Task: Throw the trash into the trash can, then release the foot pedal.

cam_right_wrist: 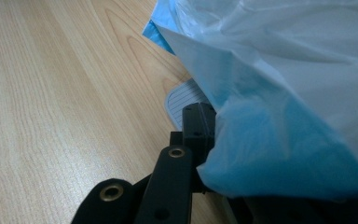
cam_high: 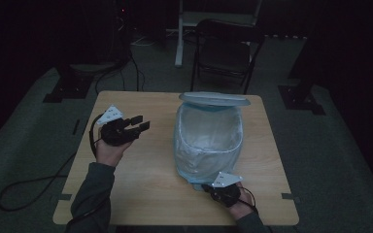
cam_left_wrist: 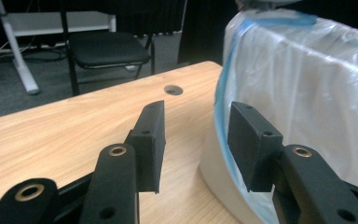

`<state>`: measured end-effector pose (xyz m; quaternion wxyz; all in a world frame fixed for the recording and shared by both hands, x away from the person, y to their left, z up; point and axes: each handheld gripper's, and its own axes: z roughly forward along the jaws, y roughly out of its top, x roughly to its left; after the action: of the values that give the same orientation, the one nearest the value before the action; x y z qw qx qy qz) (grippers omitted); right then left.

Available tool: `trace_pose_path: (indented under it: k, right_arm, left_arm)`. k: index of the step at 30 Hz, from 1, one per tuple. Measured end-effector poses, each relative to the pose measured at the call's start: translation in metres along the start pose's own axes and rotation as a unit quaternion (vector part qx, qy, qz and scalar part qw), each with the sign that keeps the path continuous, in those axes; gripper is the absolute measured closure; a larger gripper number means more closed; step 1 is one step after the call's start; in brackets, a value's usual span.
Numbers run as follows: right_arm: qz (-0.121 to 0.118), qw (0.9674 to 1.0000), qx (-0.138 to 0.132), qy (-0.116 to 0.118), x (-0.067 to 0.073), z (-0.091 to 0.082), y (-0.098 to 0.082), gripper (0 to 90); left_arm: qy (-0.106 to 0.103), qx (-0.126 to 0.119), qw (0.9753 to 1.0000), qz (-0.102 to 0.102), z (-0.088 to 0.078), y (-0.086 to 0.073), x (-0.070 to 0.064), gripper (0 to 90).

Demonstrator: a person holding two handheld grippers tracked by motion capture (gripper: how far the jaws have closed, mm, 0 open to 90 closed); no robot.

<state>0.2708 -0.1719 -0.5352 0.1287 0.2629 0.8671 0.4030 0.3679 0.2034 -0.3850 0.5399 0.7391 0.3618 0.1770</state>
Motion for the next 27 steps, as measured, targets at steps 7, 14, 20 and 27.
trace_pose_path:
  k: [7, 14, 20, 27]
  right_arm:
    - [-0.002, 1.0000, 0.000, -0.001, 0.001, 0.000, 0.000, 90.0]
    - [-0.002, 1.0000, 0.000, -0.001, 0.000, 0.000, 0.000, 90.0]
    - [0.000, 1.0000, 0.000, -0.002, 0.002, 0.000, 0.000, 90.0]
    - [0.002, 1.0000, -0.001, -0.001, 0.001, 0.000, 0.000, 90.0]
  left_arm:
    - [0.011, 0.010, 0.9998, -0.014, -0.001, -0.017, 0.007, 57.2]
    - [0.023, 0.018, 0.9993, -0.023, -0.001, -0.036, 0.012, 56.0]
    - [0.032, 0.024, 0.9987, -0.033, 0.000, -0.051, 0.015, 55.5]
    - [0.044, 0.039, 0.9973, -0.043, 0.006, -0.074, 0.018, 55.4]
